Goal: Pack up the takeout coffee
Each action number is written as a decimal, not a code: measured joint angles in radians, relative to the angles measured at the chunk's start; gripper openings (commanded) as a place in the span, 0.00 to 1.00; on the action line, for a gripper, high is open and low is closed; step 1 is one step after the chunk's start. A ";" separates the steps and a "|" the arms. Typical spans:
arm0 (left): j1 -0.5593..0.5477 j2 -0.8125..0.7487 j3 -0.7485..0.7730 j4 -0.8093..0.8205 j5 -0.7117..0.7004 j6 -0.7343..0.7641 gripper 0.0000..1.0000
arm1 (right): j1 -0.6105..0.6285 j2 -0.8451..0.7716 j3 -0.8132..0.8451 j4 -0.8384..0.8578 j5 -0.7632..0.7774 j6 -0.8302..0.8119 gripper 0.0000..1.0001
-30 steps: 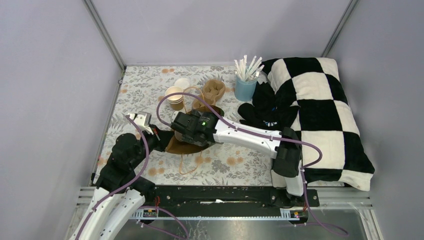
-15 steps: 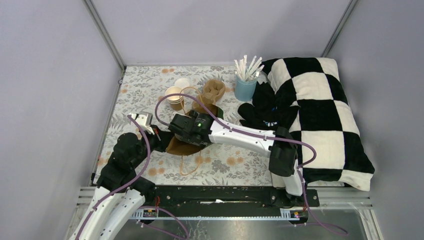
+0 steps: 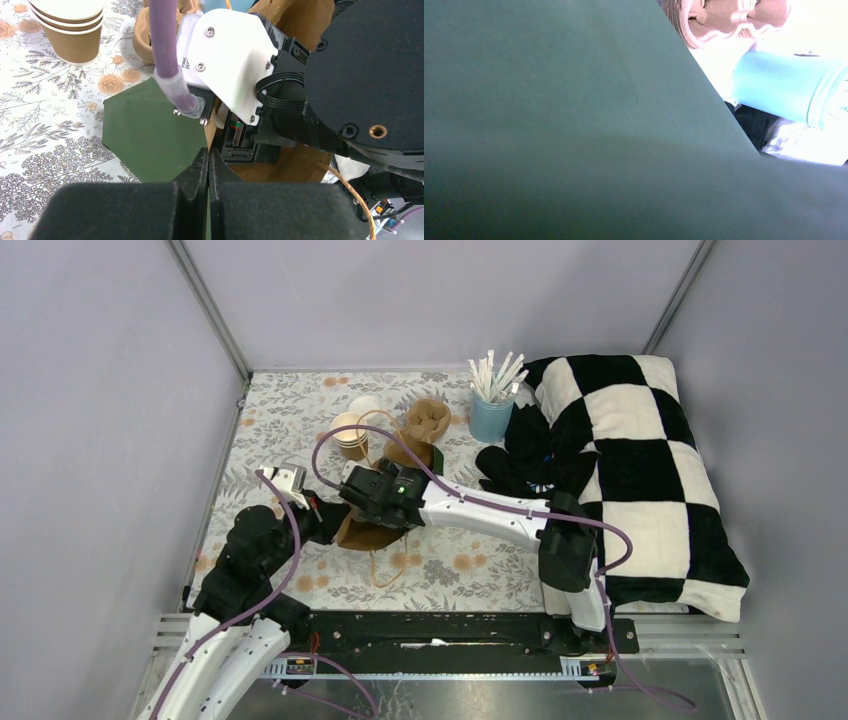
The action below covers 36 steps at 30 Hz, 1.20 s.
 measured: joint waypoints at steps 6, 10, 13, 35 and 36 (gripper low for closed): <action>0.000 0.000 0.000 -0.002 0.004 -0.001 0.00 | -0.006 -0.006 0.013 -0.063 -0.009 0.065 0.34; -0.002 0.000 0.000 -0.001 0.007 -0.001 0.00 | -0.006 -0.003 0.058 -0.162 -0.015 0.114 0.34; -0.002 -0.003 0.000 0.001 0.006 -0.001 0.00 | -0.011 0.019 0.115 -0.233 -0.016 0.139 0.33; -0.003 0.013 0.001 -0.006 0.042 0.000 0.00 | -0.040 -0.014 -0.011 -0.138 -0.069 0.127 0.36; -0.003 0.013 0.001 -0.006 0.043 0.000 0.00 | -0.046 -0.020 -0.017 -0.132 -0.084 0.119 0.36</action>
